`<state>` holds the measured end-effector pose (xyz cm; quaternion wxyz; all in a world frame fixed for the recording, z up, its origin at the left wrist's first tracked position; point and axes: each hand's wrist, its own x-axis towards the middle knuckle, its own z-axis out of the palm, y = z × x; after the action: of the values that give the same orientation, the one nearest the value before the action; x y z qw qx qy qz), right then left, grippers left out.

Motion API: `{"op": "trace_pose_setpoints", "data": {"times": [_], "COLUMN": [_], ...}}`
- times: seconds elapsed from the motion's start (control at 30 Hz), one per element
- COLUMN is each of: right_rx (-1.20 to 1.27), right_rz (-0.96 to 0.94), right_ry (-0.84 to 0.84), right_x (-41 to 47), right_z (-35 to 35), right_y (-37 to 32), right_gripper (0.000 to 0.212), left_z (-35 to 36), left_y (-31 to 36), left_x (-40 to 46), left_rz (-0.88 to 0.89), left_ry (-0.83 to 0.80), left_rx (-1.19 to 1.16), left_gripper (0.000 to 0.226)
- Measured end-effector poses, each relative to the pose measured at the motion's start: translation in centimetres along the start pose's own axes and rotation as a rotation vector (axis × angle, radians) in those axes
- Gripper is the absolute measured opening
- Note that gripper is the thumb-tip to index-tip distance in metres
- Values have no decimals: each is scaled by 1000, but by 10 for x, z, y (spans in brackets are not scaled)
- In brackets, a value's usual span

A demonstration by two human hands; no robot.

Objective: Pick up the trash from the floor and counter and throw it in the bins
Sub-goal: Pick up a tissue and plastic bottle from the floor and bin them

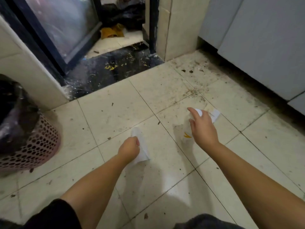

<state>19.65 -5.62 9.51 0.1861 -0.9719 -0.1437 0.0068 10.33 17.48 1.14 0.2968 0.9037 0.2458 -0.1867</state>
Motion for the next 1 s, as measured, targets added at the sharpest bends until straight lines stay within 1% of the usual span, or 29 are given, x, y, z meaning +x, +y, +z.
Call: {"op": "trace_pose_setpoints", "data": {"times": [0.1, 0.23, 0.33, 0.43, 0.5, 0.57, 0.63, 0.67, 0.73, 0.8, 0.83, 0.9, 1.0], "right_rx": [52, 108, 173, 233, 253, 249, 233, 221, 186, 152, 137, 100, 75], "right_rz": [-69, -212, -318, -409, -449, -474, -484, -485, -490, -496, -496, -510, -582], "right_ry": [15, 54, 88, 120, 125, 129, 123, 118, 112, 102, 96, 97, 140], "right_x": [19, 46, 58, 59, 55, 49, 44, 41, 37, 33, 31, 28, 25], "right_z": [-8, -22, -29, -29, -24, -17, -8, -3, 6, 12, 13, 10, -4], "right_y": [-57, -159, -242, -319, -363, -396, -417, -424, -432, -435, -437, -441, -461], "right_gripper": [42, 44, 45, 46, 46, 45, 44, 44, 45, 46, 46, 47, 45], "left_z": [-70, -182, -263, -329, -359, -374, -374, -367, -349, -334, -331, -335, -354], "left_y": [1, -25, -64, -113, -150, -187, -222, -238, -266, -283, -287, -288, -289], "left_x": [-5, -22, -45, -66, -75, -78, -75, -73, -64, -58, -56, -56, -62], "left_rz": [45, 137, 202, 191, 157, 123, 73, 38, -28, -52, -54, -55, -29], "left_ry": [129, 327, 461, 561, 616, 644, 622, 575, 413, 245, 201, 204, 302], "left_rx": [-104, -141, -118, -87, -59, -43, -15, 12, 95, 199, 230, 228, 195], "left_gripper": [20, 19, 18, 17, 17, 17, 16, 16, 18, 31, 41, 56, 55]}}
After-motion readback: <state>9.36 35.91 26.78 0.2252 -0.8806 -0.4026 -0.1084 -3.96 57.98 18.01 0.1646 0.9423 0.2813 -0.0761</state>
